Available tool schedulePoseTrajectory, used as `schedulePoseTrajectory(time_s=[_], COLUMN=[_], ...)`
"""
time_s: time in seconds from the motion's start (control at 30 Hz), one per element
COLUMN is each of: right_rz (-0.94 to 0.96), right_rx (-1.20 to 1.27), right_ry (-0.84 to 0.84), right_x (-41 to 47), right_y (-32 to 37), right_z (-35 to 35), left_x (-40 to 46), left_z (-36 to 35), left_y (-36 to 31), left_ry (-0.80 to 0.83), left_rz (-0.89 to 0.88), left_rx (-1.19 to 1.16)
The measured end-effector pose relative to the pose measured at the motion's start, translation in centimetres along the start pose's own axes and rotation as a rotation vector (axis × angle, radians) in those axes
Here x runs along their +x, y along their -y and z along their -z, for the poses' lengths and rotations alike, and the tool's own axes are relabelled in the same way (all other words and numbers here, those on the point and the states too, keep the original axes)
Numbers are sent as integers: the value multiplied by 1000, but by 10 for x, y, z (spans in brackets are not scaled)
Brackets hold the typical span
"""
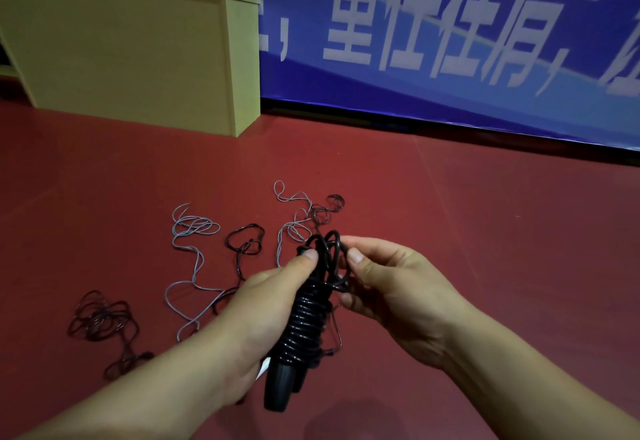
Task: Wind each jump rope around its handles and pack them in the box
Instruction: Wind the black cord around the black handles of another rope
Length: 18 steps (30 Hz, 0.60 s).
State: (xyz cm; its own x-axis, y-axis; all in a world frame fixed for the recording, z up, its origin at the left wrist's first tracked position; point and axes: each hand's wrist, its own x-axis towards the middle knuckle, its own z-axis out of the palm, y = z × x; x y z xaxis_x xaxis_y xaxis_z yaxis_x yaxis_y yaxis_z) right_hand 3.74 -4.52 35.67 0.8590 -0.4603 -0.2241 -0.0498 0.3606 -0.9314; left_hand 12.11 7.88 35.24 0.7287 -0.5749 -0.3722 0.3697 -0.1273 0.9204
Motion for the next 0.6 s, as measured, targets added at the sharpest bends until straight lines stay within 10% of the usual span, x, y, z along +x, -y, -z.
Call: schedulePoseTrajectory(time_s=[0.6], right_rz=[82], right_rx=[-107], right_ry=[-108], right_x=[-2], right_y=[-2], right_z=[-3], left_x=[1], left_z=[3], left_y=[12], left_ry=[163], left_rz=[-91], left_rx=[88])
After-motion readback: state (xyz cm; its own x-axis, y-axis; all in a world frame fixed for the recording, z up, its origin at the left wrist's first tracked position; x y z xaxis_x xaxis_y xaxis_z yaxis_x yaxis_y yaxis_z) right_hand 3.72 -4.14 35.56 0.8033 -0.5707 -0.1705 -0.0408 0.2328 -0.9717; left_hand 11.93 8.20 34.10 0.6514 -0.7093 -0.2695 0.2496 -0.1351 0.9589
